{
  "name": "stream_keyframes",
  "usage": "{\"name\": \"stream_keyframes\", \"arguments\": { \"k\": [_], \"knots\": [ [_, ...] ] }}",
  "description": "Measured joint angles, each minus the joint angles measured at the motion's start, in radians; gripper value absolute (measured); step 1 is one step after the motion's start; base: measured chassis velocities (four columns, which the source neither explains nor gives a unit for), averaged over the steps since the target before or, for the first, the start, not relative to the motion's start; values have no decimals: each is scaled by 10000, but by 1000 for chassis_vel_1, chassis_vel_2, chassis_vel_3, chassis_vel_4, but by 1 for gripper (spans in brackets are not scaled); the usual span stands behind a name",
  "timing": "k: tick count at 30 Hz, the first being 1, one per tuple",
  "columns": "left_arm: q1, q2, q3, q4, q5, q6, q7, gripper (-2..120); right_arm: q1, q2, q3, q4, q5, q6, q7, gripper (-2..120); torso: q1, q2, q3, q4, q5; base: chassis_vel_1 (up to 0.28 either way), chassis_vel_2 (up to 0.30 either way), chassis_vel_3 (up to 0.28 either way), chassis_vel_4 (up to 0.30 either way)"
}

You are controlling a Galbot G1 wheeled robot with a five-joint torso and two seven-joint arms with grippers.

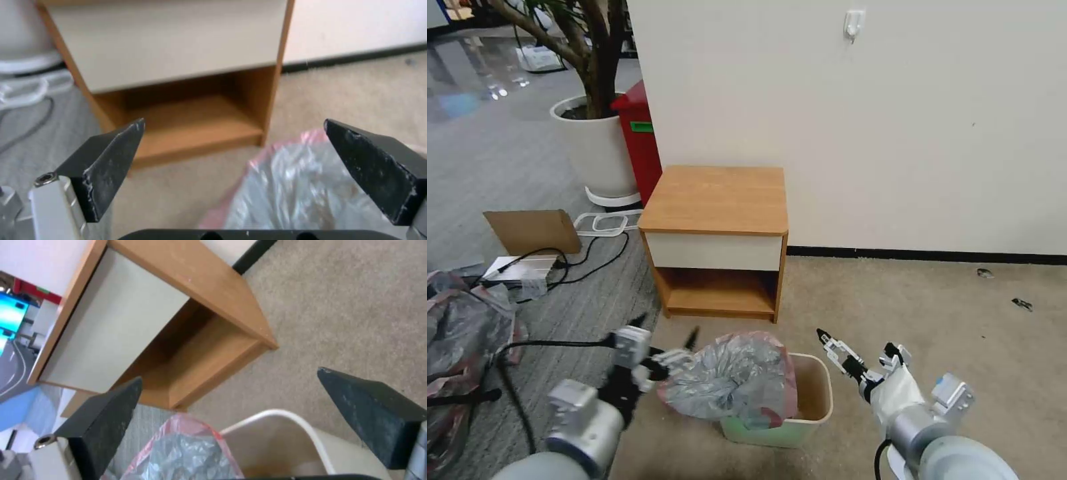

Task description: Pick up the garbage bag from the table and place it over the trash can.

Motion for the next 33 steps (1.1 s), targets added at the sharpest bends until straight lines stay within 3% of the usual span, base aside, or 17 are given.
{"name": "stream_keyframes", "arguments": {
  "k": [10,12,15,16,24,33],
  "knots": [
    [-647,-319,1906,924,103,612,-1319,98,-141,158,201,17,-54,27,-11,100,0,0,0,-1,0,0,0,0,0],
    [-615,-414,2335,949,112,735,-1700,90,-152,206,186,-8,-107,33,-14,100,0,0,0,0,0,0,0,0,0],
    [-579,-439,2478,949,112,799,-1929,85,-152,228,182,-24,-126,34,-16,100,0,0,-1,0,1,0,0,0,0],
    [-563,-471,2593,966,110,873,-2170,79,-147,254,179,-50,-156,35,-18,100,0,0,0,0,2,0,0,0,0],
    [-821,-600,3009,1303,-413,1355,-3491,71,-159,377,143,-243,-599,106,-182,100,0,0,-1,0,0,0,0,0,0],
    [-1113,-612,2916,1586,-802,1339,-3929,65,-154,439,44,-467,-970,229,-231,100,0,0,0,0,1,0,0,0,0]
  ]
}}
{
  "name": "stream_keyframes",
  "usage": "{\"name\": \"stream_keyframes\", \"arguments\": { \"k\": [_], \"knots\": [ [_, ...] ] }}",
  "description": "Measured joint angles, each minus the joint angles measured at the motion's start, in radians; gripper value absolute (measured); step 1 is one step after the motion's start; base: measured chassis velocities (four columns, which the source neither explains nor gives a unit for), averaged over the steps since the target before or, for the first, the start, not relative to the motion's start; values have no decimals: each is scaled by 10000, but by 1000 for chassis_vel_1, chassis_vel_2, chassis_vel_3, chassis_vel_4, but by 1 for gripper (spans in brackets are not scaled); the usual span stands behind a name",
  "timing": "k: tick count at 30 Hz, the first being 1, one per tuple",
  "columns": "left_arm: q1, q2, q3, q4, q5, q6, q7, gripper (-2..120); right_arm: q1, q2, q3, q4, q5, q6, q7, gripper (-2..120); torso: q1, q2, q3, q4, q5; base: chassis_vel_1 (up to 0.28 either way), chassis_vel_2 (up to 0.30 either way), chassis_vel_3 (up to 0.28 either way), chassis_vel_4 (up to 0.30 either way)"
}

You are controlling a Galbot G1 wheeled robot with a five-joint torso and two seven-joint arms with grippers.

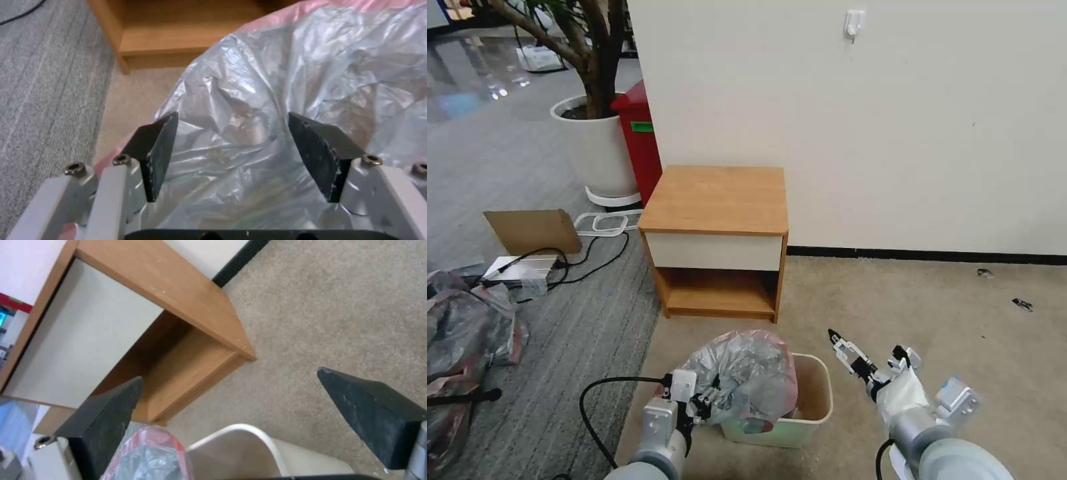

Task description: Pick up the garbage bag from the table and place it over the trash can.

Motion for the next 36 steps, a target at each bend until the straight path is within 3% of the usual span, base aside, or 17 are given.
{"name": "stream_keyframes", "arguments": {
  "k": [25,33,36],
  "knots": [
    [-1163,-106,452,1497,-171,-242,358,57,-57,53,36,-146,-56,81,-2,100,1,0,-1,-1,0,0,0,0,0],
    [-1028,-282,515,1568,-126,-393,380,35,-2,-69,16,-21,-66,-132,-206,100,0,0,-1,0,0,0,0,0,0],
    [-980,-314,514,1594,-107,-764,544,20,28,-151,-205,59,-207,-811,-559,100,0,0,0,0,0,0,0,0,0]
  ]
}}
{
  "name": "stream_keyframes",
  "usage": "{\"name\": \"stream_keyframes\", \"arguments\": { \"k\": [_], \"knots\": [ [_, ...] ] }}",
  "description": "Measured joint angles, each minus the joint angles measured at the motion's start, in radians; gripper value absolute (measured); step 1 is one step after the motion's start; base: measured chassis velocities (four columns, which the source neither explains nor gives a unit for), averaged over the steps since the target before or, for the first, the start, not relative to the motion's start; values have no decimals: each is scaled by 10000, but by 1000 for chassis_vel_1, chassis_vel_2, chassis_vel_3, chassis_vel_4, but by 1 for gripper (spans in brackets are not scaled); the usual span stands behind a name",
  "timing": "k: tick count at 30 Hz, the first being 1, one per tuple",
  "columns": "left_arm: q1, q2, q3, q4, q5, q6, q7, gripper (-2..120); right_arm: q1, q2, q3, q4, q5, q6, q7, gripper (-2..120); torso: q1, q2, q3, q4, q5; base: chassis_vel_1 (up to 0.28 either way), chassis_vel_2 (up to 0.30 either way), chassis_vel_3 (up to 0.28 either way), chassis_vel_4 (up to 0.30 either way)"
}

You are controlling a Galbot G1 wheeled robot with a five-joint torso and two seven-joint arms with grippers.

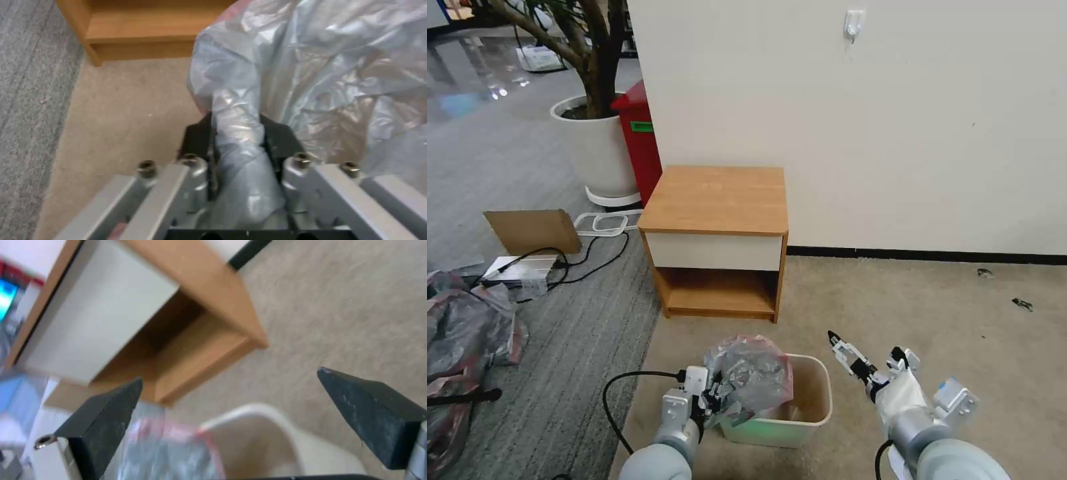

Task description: Pick up the garbage bag from the table and place it over the trash can.

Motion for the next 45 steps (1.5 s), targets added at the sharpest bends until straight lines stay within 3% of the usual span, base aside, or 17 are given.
{"name": "stream_keyframes", "arguments": {
  "k": [5,11,16,23,29,32,38,40,45],
  "knots": [
    [10,-12,-25,40,-8,-433,279,8,-8,-75,-337,-11,-268,-976,-630,100,0,0,1,0,-1,0,0,0,0],
    [66,-31,-106,158,-5,-1201,734,8,269,-117,-1138,-246,-719,-1473,-819,100,1,0,0,1,-1,0,0,0,0],
    [128,-39,-232,165,-1,-1703,1072,8,517,-37,-1599,-434,-1513,-1350,-705,100,0,0,0,0,-1,0,0,0,0],
    [146,-34,-457,97,-29,-2064,1419,8,956,40,-2011,-693,-1537,-984,-86,100,0,0,0,0,-1,0,0,0,0],
    [159,-24,-574,20,-188,-2259,1609,8,1299,185,-2138,-987,-1489,-772,-164,100,0,0,0,1,-1,0,0,0,0],
    [160,-60,-623,-2,-436,-2272,1622,8,1438,274,-2208,-1138,-1442,-653,-256,94,0,-1,0,0,-1,0,0,0,0],
    [192,-140,-789,-112,-1112,-2263,1610,8,1562,421,-2353,-1258,-1350,-477,-437,73,1,0,0,1,-1,0,0,0,0],
    [214,-147,-862,-181,-1324,-2226,1583,8,1504,450,-2336,-1258,-1478,-436,-547,61,0,0,0,0,-1,0,0,0,0],
    [241,-165,-922,-219,-1422,-2205,1564,8,1432,475,-2284,-1237,-1612,-412,-678,47,0,-1,0,0,-1,0,0,0,0]
  ]
}}
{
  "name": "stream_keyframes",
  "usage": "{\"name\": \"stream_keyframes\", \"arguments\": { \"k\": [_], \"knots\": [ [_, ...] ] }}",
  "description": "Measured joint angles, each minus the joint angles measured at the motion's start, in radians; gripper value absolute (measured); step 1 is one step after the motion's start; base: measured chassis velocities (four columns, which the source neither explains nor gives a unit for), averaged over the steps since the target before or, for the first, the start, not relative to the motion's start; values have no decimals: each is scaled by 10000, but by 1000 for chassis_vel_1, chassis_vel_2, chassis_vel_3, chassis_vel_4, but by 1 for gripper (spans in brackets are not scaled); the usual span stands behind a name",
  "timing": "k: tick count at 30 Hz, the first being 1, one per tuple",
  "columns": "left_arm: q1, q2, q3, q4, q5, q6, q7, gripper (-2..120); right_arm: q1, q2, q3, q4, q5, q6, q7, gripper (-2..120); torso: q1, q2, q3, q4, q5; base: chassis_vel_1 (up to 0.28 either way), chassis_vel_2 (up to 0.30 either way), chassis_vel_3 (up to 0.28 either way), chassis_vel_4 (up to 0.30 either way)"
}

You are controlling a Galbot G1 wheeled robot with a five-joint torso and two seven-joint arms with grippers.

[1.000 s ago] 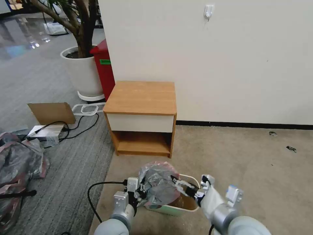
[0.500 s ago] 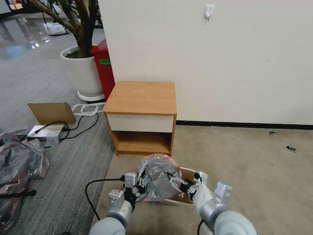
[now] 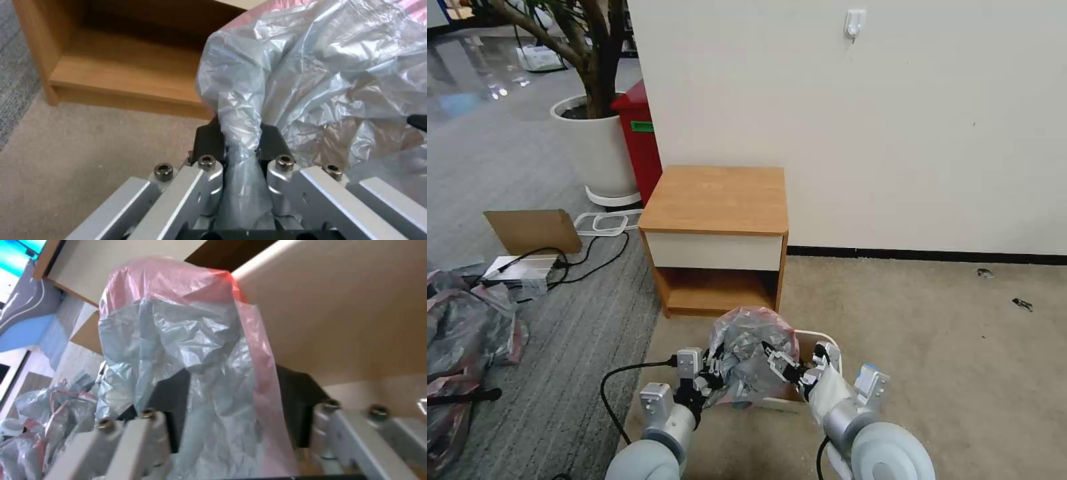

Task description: Pick up the garbage bag from the table and place it over the trash can.

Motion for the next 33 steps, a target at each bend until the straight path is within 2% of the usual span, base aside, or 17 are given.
{"name": "stream_keyframes", "arguments": {
  "k": [3,5,8,9,11,13,20,26,33],
  "knots": [
    [50,-14,-50,-79,-60,16,-21,8,-36,16,36,49,-66,5,-74,32,0,0,0,0,0,0,0,0,0],
    [62,-15,-75,-95,-66,18,-23,8,-43,19,40,68,-81,7,-85,29,0,0,-1,1,1,0,0,0,0],
    [88,-16,-156,-138,-137,42,-28,8,-68,18,24,110,-254,65,-156,14,0,0,-1,1,3,0,0,0,0],
    [88,-16,-156,-138,-137,42,-28,8,-68,18,24,110,-254,65,-156,14,0,0,-1,1,3,0,0,0,0],
    [95,-18,-216,-166,-186,130,-35,8,-99,5,30,202,-347,94,-195,4,0,1,-1,0,3,0,0,0,0],
    [101,-22,-250,-193,-234,193,-45,8,-125,-17,56,303,-329,98,-194,0,0,0,-1,1,2,0,0,0,0],
    [129,-79,-283,-313,-386,294,-67,8,-226,-203,389,926,353,-212,110,0,0,0,0,0,1,0,0,0,0],
    [196,-98,-335,-351,-414,300,-73,8,-49,-674,1188,1611,1280,-532,154,0,0,0,-1,-1,1,0,0,0,0],
    [263,-94,-333,-459,-426,309,-74,8,575,-1114,1773,1508,2000,-676,195,0,0,0,0,0,3,0,0,0,0]
  ]
}}
